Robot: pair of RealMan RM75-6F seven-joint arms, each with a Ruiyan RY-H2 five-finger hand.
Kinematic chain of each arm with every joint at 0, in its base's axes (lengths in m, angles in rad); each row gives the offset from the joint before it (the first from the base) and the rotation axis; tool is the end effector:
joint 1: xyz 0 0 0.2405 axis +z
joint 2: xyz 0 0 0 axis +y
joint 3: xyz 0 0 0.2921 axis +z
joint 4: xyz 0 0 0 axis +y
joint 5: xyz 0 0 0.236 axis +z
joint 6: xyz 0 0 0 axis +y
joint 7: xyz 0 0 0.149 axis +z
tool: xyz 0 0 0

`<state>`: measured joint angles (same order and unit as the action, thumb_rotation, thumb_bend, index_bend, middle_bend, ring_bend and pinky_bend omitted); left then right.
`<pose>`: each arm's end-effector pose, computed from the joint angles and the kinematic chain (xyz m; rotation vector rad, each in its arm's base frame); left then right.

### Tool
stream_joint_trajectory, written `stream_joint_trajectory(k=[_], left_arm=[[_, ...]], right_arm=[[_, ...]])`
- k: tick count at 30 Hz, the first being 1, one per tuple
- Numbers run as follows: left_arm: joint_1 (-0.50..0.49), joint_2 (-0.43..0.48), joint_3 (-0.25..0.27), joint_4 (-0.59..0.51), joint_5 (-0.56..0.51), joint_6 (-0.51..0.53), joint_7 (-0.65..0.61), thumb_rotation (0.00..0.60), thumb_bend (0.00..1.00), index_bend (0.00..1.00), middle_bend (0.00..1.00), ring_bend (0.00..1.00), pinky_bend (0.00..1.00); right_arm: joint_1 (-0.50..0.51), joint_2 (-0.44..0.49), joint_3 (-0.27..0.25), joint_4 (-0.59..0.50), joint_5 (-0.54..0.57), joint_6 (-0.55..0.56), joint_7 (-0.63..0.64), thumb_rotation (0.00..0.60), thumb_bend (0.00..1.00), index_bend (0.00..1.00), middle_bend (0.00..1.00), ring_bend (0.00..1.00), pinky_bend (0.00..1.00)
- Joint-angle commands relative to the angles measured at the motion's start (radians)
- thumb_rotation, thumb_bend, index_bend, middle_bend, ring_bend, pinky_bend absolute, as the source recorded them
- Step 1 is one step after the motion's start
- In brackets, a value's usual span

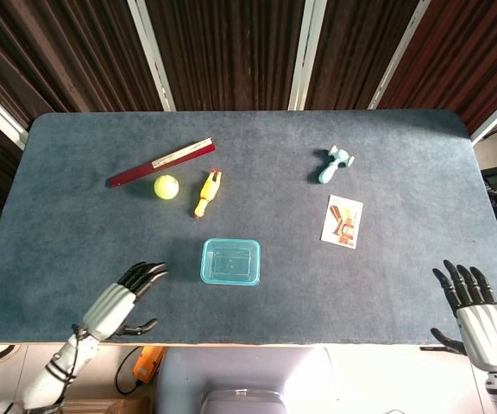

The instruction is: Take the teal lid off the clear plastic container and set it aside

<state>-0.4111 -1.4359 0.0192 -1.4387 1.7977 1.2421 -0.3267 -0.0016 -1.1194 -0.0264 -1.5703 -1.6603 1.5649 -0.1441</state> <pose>-0.2536 0.2544 -0.0052 -1.9313 -1.1589 -1.3234 -0.3562 -0.1415 0.1456 1.5256 -0.7493 0.7910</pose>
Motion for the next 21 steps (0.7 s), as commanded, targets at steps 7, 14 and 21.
stream_joint_trajectory(k=[7,14,21], left_arm=[[-0.202,-0.243,-0.105,0.199,-0.080,-0.176,-0.055,0.600,0.25,0.00,0.00,0.00,0.00],[-0.261,-0.272,-0.118,0.258,-0.133,-0.236,-0.049,0.600,0.25,0.00,0.00,0.00,0.00],[-0.308,-0.283,-0.131,0.294,-0.181,-0.280,-0.037,0.600,0.25,0.00,0.00,0.00,0.00]], right_arm=[[0.006,0.029,-0.011,-0.005,0.005,-0.027,0.046,0.600,0.20,0.00,0.00,0.00,0.00],[0.007,0.042,-0.017,-0.006,0.005,-0.035,0.068,0.600,0.20,0.00,0.00,0.00,0.00],[0.009,0.046,-0.020,-0.012,0.007,-0.046,0.065,0.600,0.20,0.00,0.00,0.00,0.00]])
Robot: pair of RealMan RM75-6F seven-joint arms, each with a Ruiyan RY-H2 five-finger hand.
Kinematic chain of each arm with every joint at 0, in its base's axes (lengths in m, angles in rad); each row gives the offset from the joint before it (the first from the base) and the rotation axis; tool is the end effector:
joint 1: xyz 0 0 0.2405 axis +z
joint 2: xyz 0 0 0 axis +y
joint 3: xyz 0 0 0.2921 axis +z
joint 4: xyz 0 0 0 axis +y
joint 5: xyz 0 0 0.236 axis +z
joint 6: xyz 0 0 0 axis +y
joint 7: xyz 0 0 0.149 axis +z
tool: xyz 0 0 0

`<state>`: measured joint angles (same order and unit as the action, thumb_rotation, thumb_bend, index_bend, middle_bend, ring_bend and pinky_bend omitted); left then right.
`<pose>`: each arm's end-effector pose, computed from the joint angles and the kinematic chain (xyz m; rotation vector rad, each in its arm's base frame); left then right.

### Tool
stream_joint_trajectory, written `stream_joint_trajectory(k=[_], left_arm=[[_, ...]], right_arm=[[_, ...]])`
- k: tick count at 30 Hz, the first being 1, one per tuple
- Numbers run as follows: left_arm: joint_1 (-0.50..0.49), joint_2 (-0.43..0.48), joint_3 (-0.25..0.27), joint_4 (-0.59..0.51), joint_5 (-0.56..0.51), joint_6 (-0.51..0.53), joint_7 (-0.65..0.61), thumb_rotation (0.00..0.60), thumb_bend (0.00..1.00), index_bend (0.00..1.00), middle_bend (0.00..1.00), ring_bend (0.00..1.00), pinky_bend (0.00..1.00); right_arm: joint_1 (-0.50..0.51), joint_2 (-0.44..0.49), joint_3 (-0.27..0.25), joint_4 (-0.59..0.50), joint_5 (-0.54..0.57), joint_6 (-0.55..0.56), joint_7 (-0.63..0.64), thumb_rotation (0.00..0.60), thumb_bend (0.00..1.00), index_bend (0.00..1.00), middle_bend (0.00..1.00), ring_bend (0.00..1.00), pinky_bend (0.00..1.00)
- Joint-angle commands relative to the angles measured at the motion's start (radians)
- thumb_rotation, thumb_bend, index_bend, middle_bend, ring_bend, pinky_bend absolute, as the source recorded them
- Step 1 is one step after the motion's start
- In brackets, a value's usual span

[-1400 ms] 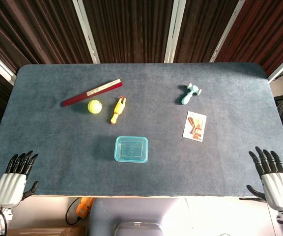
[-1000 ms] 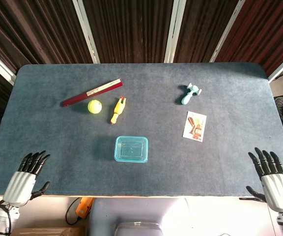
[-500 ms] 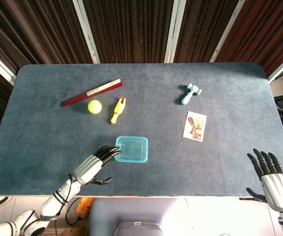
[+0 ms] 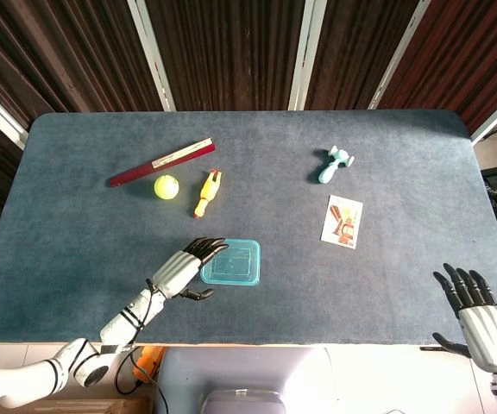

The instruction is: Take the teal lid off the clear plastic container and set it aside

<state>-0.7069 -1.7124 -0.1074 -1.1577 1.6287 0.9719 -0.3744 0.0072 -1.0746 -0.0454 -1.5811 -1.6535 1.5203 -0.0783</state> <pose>-0.1816 0.3575 -0.0962 -2.0285 -1.1888 -1.2678 -0.3618 -0.1397 0.1528 1.5521 -0.8207 0.7734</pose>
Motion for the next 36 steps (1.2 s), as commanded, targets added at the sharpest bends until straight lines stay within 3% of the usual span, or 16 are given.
stream_joint_trajectory(k=[1,36], left_arm=[[-0.017,-0.008,-0.005,0.016,-0.016,-0.013,0.015,0.600,0.24,0.00,0.00,0.00,0.00],[-0.145,-0.017,-0.008,0.031,-0.162,-0.169,0.110,0.600,0.26,0.00,0.00,0.00,0.00]], right_arm=[[0.000,0.002,-0.002,-0.002,0.000,-0.002,0.000,0.600,0.20,0.00,0.00,0.00,0.00],[-0.002,0.014,0.000,-0.011,0.012,-0.008,0.005,0.600,0.20,0.00,0.00,0.00,0.00]])
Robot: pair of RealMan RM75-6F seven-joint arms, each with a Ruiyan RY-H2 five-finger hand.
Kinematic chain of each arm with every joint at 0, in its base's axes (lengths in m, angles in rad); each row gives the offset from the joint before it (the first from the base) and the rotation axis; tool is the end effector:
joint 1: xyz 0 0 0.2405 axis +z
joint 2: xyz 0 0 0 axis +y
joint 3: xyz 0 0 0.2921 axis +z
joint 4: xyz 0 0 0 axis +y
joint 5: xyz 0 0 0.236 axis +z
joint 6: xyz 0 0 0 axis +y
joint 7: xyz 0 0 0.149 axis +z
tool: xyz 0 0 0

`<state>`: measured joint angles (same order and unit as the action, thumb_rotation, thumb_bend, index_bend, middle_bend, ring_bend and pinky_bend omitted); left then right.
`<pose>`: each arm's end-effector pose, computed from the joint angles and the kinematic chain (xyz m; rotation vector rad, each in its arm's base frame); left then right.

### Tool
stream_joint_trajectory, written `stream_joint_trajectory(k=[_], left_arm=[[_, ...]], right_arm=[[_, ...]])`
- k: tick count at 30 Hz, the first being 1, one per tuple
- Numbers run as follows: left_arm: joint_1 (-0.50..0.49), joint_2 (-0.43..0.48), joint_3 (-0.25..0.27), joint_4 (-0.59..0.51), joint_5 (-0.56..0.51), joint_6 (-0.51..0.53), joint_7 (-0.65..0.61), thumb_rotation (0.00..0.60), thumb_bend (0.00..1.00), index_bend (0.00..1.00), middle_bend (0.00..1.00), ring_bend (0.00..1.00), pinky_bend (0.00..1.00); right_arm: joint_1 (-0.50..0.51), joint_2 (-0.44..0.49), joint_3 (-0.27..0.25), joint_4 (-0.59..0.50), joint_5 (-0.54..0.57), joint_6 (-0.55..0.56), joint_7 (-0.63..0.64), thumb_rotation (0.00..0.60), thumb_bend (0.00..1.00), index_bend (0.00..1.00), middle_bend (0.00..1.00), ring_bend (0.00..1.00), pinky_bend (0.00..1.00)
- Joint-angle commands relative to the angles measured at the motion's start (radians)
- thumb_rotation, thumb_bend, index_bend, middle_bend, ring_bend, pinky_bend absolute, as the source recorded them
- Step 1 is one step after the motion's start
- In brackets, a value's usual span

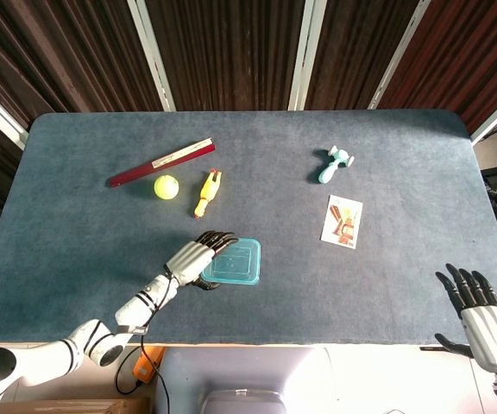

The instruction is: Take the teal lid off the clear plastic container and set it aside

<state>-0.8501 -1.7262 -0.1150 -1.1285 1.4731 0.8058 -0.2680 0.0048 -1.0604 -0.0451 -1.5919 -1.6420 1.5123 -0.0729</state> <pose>-0.1560 0.3912 -0.1130 -2.1097 -1.1528 -1.0826 -0.3630 -0.1389 0.1566 1.5440 -0.8343 0.7611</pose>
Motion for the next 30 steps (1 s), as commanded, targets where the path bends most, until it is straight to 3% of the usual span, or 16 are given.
stream_joint_trajectory(k=[1,3,7,9,15,24,30], left_arm=[[-0.003,-0.006,0.000,0.005,-0.007,-0.002,0.008,0.600,0.26,0.00,0.01,0.00,0.01],[-0.004,-0.010,0.002,0.007,-0.011,-0.001,0.011,0.600,0.26,0.00,0.07,0.02,0.05],[0.001,-0.023,0.010,0.016,-0.006,0.021,0.021,0.600,0.28,0.00,0.30,0.19,0.20],[0.007,-0.037,0.016,0.028,0.001,0.040,0.025,0.600,0.29,0.00,0.35,0.24,0.26],[0.018,-0.080,0.036,0.075,0.016,0.073,0.031,0.600,0.33,0.05,0.42,0.30,0.38],[0.023,-0.105,0.053,0.088,0.033,0.094,0.031,0.600,0.33,0.05,0.44,0.32,0.42],[0.015,-0.133,0.060,0.071,0.045,0.097,0.064,0.600,0.33,0.05,0.46,0.33,0.44]], right_arm=[[0.000,0.000,0.000,0.000,0.000,-0.001,0.000,0.600,0.20,0.00,0.00,0.00,0.00],[0.000,0.001,0.000,0.000,-0.001,0.000,0.000,0.600,0.20,0.00,0.00,0.00,0.00],[0.000,0.001,0.000,-0.001,-0.003,0.002,0.002,0.600,0.20,0.00,0.00,0.00,0.00],[-0.001,0.001,-0.001,-0.001,-0.004,0.002,0.003,0.600,0.20,0.00,0.00,0.00,0.00],[0.006,-0.005,-0.001,0.002,-0.018,-0.001,-0.006,0.600,0.20,0.00,0.00,0.00,0.00],[0.075,-0.044,0.025,0.023,-0.055,-0.058,-0.059,0.600,0.21,0.01,0.00,0.00,0.00],[0.290,-0.163,0.084,0.088,-0.088,-0.292,-0.023,0.600,0.21,0.25,0.00,0.00,0.00]])
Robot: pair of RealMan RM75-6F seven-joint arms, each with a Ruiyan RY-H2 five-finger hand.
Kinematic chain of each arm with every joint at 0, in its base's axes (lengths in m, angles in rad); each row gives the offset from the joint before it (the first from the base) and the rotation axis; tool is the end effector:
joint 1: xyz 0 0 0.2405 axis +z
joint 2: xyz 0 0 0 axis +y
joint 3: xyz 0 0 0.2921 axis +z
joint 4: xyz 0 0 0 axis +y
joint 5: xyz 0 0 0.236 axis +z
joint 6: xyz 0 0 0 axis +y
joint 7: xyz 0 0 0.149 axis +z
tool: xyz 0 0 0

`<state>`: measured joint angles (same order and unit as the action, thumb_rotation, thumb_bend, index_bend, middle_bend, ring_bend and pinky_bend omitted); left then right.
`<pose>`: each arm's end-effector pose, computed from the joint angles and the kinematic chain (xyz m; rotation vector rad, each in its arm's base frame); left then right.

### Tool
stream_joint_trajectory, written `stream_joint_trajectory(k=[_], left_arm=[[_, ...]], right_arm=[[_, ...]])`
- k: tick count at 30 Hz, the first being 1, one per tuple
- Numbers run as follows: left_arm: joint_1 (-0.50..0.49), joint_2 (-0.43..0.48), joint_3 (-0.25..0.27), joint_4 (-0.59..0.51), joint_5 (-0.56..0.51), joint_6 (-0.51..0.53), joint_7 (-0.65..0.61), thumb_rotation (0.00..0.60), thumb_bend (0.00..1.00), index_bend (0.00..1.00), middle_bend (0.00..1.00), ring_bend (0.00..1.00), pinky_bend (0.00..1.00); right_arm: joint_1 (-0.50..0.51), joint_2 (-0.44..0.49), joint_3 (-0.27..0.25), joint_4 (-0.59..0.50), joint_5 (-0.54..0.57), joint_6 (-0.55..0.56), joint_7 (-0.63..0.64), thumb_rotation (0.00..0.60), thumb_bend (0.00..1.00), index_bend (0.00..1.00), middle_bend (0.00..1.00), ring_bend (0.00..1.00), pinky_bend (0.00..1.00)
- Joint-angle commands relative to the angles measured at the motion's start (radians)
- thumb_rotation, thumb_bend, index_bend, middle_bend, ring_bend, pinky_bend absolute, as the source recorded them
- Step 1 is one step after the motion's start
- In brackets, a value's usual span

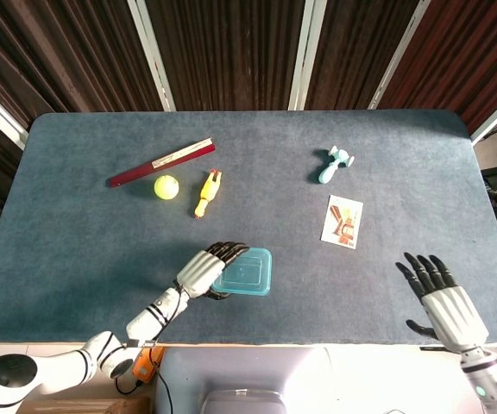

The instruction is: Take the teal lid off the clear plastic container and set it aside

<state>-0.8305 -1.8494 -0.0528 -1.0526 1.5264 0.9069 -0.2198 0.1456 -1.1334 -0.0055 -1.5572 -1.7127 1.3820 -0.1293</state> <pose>-0.1491 0.3588 -0.1507 -2.1709 -1.0589 -1.1312 -0.3367 -0.1943 0.1169 1.7399 -0.7302 0.8208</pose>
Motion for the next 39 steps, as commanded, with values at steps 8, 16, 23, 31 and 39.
stream_joint_trajectory(k=[8,16,23,31,39], left_arm=[[-0.014,0.001,-0.022,-0.033,-0.044,-0.037,0.042,0.600,0.33,0.05,0.47,0.34,0.44],[-0.015,0.019,-0.032,-0.067,-0.068,-0.053,0.058,0.600,0.33,0.04,0.48,0.35,0.45],[-0.018,0.026,-0.038,-0.084,-0.083,-0.064,0.074,0.600,0.33,0.03,0.48,0.35,0.45],[-0.018,0.025,-0.039,-0.087,-0.091,-0.066,0.078,0.600,0.33,0.03,0.48,0.35,0.45],[-0.018,0.029,-0.040,-0.092,-0.094,-0.066,0.082,0.600,0.33,0.02,0.48,0.35,0.45]], right_arm=[[0.278,-0.259,0.065,0.181,-0.061,-0.212,0.115,0.600,0.25,0.43,0.00,0.00,0.00],[0.345,-0.375,0.067,0.241,-0.072,-0.213,0.123,0.600,0.33,0.53,0.02,0.00,0.00],[0.385,-0.450,0.068,0.275,-0.055,-0.229,0.107,0.600,0.34,0.58,0.04,0.00,0.00],[0.415,-0.512,0.066,0.295,-0.034,-0.237,0.062,0.600,0.37,0.60,0.06,0.00,0.00],[0.440,-0.546,0.065,0.296,-0.001,-0.267,0.013,0.600,0.37,0.62,0.07,0.00,0.00]])
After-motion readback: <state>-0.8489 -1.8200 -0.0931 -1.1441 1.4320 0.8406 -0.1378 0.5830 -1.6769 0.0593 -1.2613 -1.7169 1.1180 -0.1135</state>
